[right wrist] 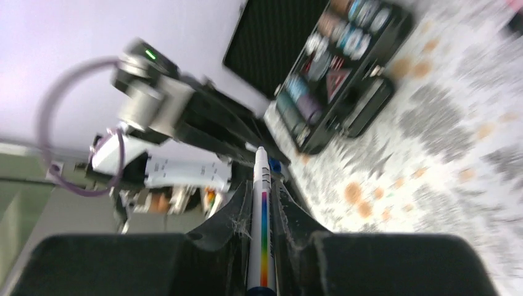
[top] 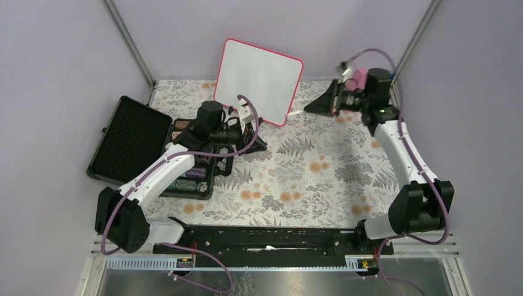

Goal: Write a sentence on the whiteboard
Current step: Open the whiteboard marker at the center of the board.

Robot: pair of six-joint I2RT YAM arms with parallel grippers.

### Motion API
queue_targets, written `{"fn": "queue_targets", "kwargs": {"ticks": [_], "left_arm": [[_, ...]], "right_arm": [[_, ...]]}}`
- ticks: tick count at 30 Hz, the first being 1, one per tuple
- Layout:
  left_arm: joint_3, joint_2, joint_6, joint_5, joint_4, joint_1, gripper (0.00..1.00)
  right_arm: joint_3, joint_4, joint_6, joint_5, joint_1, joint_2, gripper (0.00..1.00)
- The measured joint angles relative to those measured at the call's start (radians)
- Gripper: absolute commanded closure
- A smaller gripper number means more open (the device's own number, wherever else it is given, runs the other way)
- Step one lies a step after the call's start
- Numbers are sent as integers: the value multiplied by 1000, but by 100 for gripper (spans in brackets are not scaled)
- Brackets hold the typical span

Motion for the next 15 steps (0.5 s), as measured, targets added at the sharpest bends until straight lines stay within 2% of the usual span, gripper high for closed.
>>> {"fn": "queue_targets", "kwargs": {"ticks": [2,5,10,15], "left_arm": [[-24,4,27,1,-92,20,100],[-40,26,69,-5,-208,26,100],[-40,52,145,-80,-290,26,98],[-40,148,233,-252,-330,17,94]], "right_arm": [[51,21,6,3,-84,0,100],[121,20,-13,7,-141,0,100],[139,-37,-91,16,-145,-10,100],[125,-176,-225,83,-145,-16,100]]}}
